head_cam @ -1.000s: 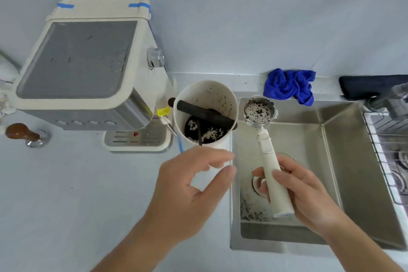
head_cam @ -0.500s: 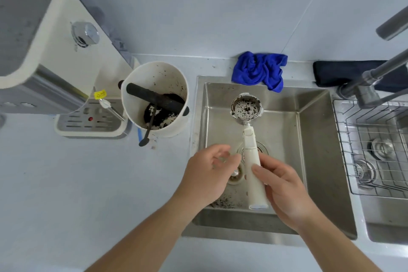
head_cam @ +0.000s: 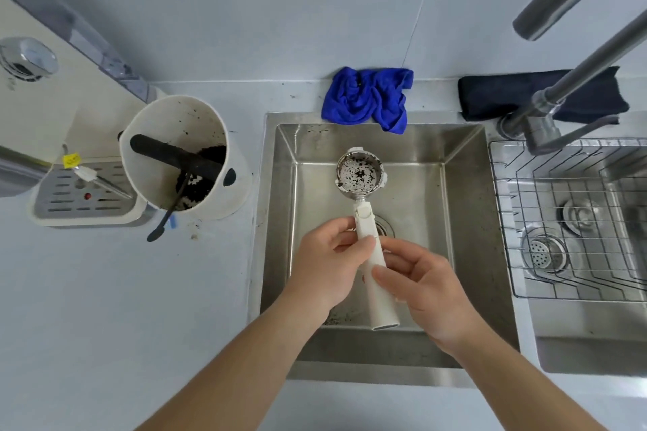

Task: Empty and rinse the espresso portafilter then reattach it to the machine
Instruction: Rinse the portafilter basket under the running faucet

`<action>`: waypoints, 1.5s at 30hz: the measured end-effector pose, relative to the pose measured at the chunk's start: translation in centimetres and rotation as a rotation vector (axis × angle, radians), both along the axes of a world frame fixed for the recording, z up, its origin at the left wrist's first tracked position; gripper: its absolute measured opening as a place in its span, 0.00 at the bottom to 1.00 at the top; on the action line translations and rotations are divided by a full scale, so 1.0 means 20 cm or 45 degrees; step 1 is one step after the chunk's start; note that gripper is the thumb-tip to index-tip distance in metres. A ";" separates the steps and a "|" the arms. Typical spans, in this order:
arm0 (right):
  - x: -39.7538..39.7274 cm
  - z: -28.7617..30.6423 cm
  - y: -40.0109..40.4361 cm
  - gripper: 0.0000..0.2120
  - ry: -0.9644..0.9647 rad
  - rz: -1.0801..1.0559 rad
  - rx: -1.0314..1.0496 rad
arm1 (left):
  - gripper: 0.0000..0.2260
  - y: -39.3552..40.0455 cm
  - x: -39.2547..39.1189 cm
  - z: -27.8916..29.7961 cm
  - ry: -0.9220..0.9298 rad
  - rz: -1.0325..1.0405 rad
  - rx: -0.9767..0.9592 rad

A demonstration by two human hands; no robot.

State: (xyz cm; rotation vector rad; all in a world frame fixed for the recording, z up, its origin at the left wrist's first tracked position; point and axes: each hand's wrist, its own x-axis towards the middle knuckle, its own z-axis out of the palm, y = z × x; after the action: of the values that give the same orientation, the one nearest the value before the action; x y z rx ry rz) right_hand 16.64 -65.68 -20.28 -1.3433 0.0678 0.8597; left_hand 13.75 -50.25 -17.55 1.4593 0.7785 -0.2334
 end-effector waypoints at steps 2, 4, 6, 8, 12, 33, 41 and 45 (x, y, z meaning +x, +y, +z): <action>0.03 -0.01 -0.03 0.16 -0.009 -0.002 -0.016 | 0.12 -0.03 0.02 0.00 0.007 0.004 -0.009; 0.06 -0.02 -0.07 0.16 -0.028 0.025 -0.032 | 0.12 -0.06 0.05 -0.01 0.014 0.015 -0.041; 0.11 -0.04 -0.11 0.16 -0.040 -0.007 -0.090 | 0.12 -0.07 0.07 -0.01 0.031 0.028 -0.063; 0.18 -0.06 -0.17 0.14 -0.065 -0.118 -0.188 | 0.12 -0.09 0.10 -0.01 0.063 0.025 -0.041; 0.36 -0.08 -0.32 0.11 -0.148 -0.375 -0.344 | 0.12 -0.10 0.16 -0.02 0.090 0.038 -0.049; 0.98 -0.03 -0.57 0.14 -0.250 -1.130 -0.120 | 0.11 -0.18 0.36 -0.02 0.113 0.007 -0.043; 1.00 -0.06 -0.61 0.13 -0.270 -1.016 -0.010 | 0.13 -0.18 0.40 -0.03 0.043 0.010 -0.069; 0.99 -0.08 -0.62 0.13 -0.285 -1.002 0.021 | 0.14 -0.17 0.40 -0.03 0.024 0.019 -0.064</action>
State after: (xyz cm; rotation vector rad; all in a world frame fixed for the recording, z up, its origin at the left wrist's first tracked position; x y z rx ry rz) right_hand 36.35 -77.99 -21.80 -1.2409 0.3854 0.0459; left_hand 21.82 -53.74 -18.18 1.4056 0.7934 -0.2538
